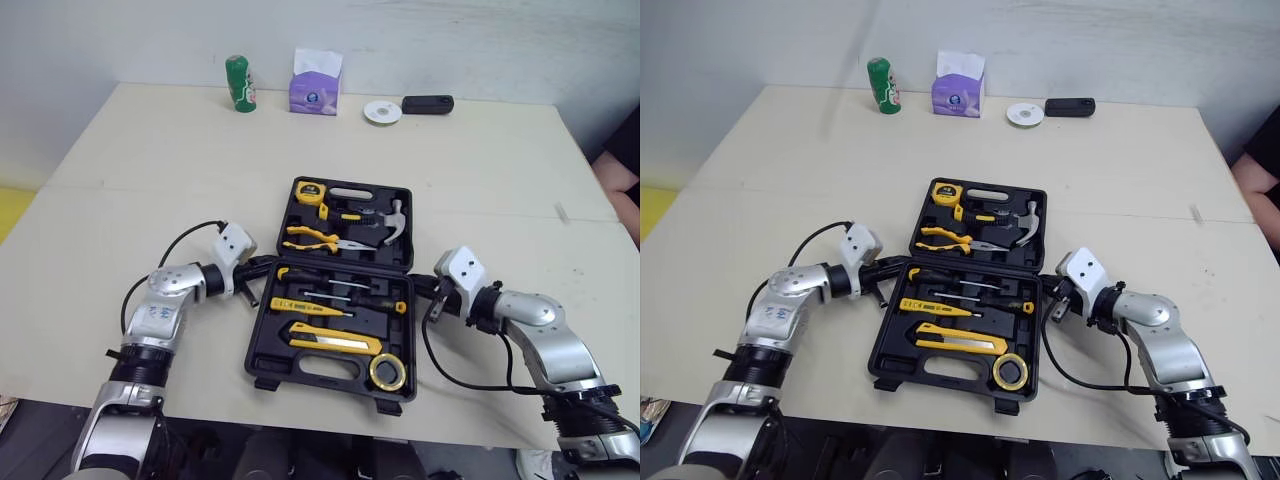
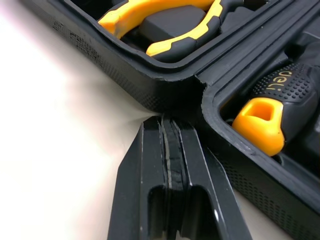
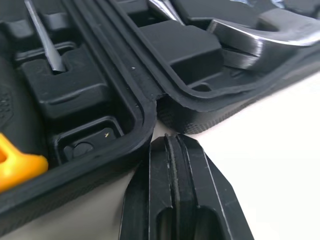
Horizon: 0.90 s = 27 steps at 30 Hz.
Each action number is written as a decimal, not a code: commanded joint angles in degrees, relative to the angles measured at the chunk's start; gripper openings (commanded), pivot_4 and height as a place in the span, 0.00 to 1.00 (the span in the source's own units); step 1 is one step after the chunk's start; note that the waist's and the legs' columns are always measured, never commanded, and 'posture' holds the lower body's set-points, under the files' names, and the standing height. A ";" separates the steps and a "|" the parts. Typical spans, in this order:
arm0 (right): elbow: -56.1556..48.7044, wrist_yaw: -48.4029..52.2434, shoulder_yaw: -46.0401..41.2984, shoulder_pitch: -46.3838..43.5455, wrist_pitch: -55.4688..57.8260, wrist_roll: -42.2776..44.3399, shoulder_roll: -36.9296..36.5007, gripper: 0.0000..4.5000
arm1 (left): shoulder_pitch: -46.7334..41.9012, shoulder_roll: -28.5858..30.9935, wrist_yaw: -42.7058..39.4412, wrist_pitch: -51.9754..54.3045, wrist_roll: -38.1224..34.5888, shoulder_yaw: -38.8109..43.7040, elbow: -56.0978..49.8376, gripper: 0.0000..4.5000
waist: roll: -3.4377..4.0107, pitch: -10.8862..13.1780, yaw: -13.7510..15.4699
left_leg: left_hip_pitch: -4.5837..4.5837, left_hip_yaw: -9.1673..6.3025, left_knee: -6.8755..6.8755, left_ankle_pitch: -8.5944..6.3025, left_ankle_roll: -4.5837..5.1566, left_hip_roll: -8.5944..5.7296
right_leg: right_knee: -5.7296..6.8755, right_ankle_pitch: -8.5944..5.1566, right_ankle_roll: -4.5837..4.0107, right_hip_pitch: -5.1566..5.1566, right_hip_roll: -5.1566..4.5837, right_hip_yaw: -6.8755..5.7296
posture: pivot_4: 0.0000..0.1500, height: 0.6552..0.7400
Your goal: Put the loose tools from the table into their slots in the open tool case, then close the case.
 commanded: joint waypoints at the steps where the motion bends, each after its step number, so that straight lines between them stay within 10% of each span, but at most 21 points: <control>1: -0.66 -1.07 -0.27 -1.00 -0.03 -0.51 0.58 0.00 | -1.32 -2.35 0.39 -1.75 0.34 -1.77 0.09 0.01 | 0.00 0.00 0.01 | -0.01 0.00 -0.01 0.00 -0.01 0.00 | -0.01 0.00 0.00 0.00 0.00 0.00 | 1.00 1.00; 15: 0.64 -3.82 -3.73 -0.84 2.63 0.05 -0.15 0.00 | 4.44 0.82 4.59 1.36 -1.35 4.83 -4.34 0.08 | 0.00 0.00 -0.28 | 0.01 0.00 -0.01 0.06 0.02 0.01 | -0.01 0.01 0.02 0.02 0.00 0.01 | 1.00 1.00; 24: -5.57 -1.66 -12.16 -0.30 14.54 6.83 -7.41 0.91 | 3.26 7.36 1.61 12.43 -10.27 11.39 -10.26 0.96 | -0.01 0.01 -0.55 | -0.02 -0.01 -0.06 0.07 0.00 0.02 | -0.02 0.01 0.02 -0.02 -0.03 0.01 | 1.00 1.00; 27: -8.16 -3.68 -12.42 -5.25 31.90 10.16 -10.41 0.99 | -1.84 10.66 1.04 25.47 -12.87 10.12 -12.40 1.00 | 0.01 0.03 -0.72 | -0.03 -0.01 -0.07 0.07 0.00 0.02 | 0.01 0.01 0.02 -0.05 -0.02 0.02 | 1.00 1.00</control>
